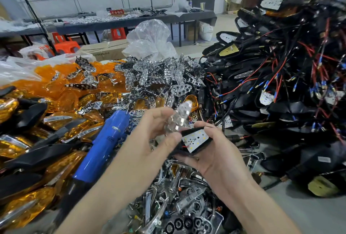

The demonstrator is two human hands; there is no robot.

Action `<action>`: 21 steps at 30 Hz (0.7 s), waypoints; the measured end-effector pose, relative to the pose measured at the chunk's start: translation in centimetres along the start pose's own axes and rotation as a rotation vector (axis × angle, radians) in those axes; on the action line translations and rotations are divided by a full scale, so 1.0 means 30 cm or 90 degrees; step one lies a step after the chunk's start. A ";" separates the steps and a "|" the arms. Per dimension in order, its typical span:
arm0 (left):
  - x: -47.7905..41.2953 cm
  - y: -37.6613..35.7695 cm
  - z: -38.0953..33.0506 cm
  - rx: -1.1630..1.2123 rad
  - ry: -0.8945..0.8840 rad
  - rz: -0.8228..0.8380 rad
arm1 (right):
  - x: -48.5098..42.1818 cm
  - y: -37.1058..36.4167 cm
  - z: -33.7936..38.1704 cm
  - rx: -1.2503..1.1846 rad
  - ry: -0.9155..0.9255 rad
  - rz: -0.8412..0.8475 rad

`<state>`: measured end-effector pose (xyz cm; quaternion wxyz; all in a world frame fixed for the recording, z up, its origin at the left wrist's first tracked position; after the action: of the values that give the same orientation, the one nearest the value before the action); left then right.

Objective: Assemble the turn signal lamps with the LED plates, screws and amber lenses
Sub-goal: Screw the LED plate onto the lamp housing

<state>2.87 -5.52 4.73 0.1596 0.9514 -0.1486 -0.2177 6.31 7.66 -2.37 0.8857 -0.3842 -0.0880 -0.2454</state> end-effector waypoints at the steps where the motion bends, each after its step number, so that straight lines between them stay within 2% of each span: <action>1: 0.004 -0.023 0.004 0.000 -0.016 0.023 | -0.002 0.001 0.002 -0.004 0.004 0.003; 5: 0.016 -0.059 0.035 0.000 -0.040 0.053 | -0.003 0.004 0.015 0.011 0.028 0.013; 13: 0.008 -0.045 0.058 0.032 -0.014 0.097 | -0.001 0.011 0.036 0.076 0.083 -0.002; 21: 0.008 -0.029 0.045 -0.066 -0.064 0.083 | 0.007 0.015 0.037 0.125 0.145 -0.011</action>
<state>2.63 -5.13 3.17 0.2145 0.9182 -0.2063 -0.2616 6.74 8.66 -1.82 0.9212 -0.2643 -0.0138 -0.2854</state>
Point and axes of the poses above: each hand's wrist, its own x-axis away from the middle knuckle, its own y-axis out of the back of the hand, z = x × y, the point moved 8 cm from there along -x, towards the middle knuckle, and after that the axes turned 15 degrees about -z, right-handed, at the moved point
